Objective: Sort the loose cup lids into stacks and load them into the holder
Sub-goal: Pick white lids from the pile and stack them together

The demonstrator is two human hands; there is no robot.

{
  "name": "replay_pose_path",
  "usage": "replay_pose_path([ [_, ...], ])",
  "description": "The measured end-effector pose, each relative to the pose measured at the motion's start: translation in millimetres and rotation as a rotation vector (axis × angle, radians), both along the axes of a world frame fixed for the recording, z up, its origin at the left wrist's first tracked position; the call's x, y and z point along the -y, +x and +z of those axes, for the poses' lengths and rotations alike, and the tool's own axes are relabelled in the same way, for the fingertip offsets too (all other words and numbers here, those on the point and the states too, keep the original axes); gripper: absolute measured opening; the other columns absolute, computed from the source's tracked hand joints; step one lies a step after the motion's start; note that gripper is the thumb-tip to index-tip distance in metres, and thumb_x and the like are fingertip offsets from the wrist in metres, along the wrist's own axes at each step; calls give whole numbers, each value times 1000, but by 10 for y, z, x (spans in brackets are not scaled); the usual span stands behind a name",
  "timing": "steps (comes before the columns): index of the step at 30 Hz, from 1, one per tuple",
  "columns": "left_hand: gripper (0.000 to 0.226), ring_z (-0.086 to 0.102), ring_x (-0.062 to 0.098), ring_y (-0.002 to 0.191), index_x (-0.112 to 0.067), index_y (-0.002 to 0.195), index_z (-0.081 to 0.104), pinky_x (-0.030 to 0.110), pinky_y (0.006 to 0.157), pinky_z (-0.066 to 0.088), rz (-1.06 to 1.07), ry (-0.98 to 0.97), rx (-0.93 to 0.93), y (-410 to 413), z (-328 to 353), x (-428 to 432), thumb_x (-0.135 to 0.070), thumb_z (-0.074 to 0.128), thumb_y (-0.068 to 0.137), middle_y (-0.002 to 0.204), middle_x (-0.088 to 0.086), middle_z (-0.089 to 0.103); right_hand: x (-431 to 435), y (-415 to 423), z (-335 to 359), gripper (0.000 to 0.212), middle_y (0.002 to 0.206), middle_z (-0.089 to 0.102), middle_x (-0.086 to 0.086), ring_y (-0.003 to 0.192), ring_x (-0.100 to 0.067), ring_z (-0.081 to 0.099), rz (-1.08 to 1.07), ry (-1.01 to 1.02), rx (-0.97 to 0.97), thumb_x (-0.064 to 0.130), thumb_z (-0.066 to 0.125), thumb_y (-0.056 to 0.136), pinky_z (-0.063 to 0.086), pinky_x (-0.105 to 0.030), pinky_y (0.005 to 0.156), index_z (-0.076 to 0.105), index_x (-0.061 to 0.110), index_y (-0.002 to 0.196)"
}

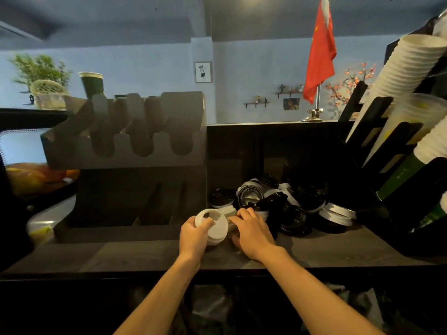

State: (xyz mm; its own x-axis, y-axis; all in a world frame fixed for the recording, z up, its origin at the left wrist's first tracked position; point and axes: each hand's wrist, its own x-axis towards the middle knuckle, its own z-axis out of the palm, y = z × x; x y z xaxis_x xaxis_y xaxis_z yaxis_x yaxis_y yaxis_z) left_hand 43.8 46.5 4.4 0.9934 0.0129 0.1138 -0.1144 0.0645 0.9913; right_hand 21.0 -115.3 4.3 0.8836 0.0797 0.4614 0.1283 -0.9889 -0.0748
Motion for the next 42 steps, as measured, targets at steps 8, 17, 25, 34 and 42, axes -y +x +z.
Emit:
replay_pose_path([
  [8, 11, 60, 22, 90, -10, 98, 69, 32, 69, 48, -2, -83, -6, -72, 44, -26, -16, 66, 89, 96, 10, 65, 75, -22, -20, 28, 120, 51, 5, 114, -17, 42, -29, 123, 69, 35, 67, 91, 41, -30, 94, 56, 21, 112],
  [17, 22, 62, 21, 98, -13, 114, 63, 29, 72, 50, -22, -45, -13, -52, 21, -5, -21, 68, 94, 107, 10, 65, 170, -120, -19, 21, 89, 60, 5, 77, -14, 61, -12, 765, 239, 40, 61, 96, 57, -43, 68, 50, 23, 102],
  [25, 23, 70, 17, 95, -19, 117, 60, 18, 63, 54, -128, 17, 75, -89, 57, 13, -28, 66, 98, 106, 7, 70, 145, -130, 3, 35, 118, 66, -1, 100, -18, 69, 265, 1271, 147, 27, 65, 96, 62, -37, 66, 54, 26, 129],
  [34, 34, 70, 26, 111, -21, 129, 62, 38, 90, 58, -320, -94, 27, -82, 81, -21, -39, 48, 104, 120, 9, 72, 120, -131, -17, 45, 84, 66, -1, 76, -16, 64, 84, 988, 185, 61, 68, 81, 56, -31, 64, 58, 18, 89],
  [42, 45, 68, 25, 115, -17, 131, 64, 41, 101, 50, -458, -157, 9, -107, 77, -69, -46, 47, 101, 124, 10, 72, 0, -174, 3, 70, 63, 57, 7, 61, -10, 56, -71, 541, 168, 88, 31, 76, 51, -34, 60, 53, 23, 68],
])
